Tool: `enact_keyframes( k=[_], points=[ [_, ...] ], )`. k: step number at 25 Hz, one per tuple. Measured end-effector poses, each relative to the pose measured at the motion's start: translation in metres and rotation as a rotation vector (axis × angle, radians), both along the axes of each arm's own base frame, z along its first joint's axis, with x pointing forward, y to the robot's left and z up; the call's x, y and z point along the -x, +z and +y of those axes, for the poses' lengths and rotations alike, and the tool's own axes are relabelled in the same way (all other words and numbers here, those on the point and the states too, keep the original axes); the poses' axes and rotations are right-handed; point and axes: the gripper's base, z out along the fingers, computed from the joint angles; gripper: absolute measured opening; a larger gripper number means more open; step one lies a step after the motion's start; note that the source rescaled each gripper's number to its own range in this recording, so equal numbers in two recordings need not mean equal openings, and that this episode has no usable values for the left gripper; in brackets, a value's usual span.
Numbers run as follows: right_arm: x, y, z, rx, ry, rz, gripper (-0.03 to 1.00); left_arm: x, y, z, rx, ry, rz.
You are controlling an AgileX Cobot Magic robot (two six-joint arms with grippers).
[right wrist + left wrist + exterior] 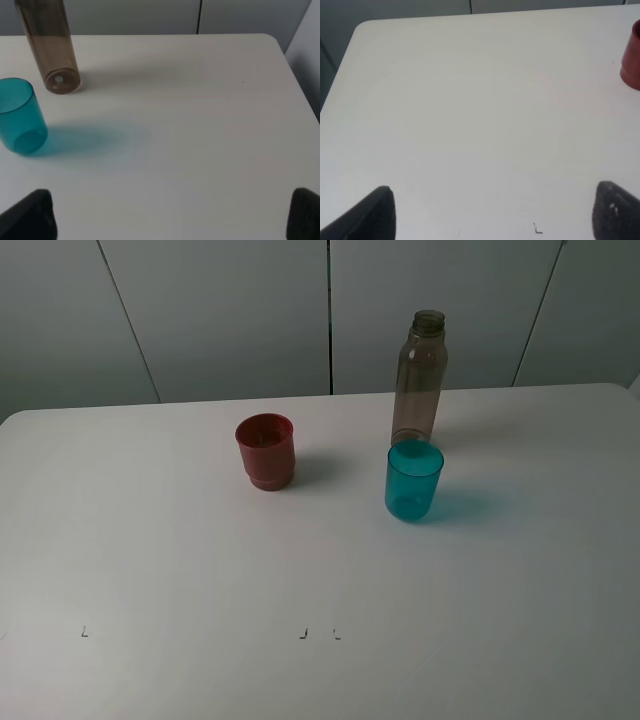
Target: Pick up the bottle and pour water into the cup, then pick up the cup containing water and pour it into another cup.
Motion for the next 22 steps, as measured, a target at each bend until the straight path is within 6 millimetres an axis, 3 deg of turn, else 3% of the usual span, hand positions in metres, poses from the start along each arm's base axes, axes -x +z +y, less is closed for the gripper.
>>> enact_keyframes(
  k=[22],
  points=[
    [0.0002, -0.0002, 0.0073, -0.017, 0.066, 0.002, 1.0, 0.0, 0.0, 0.0, 0.0, 0.0, 0.0]
  ],
)
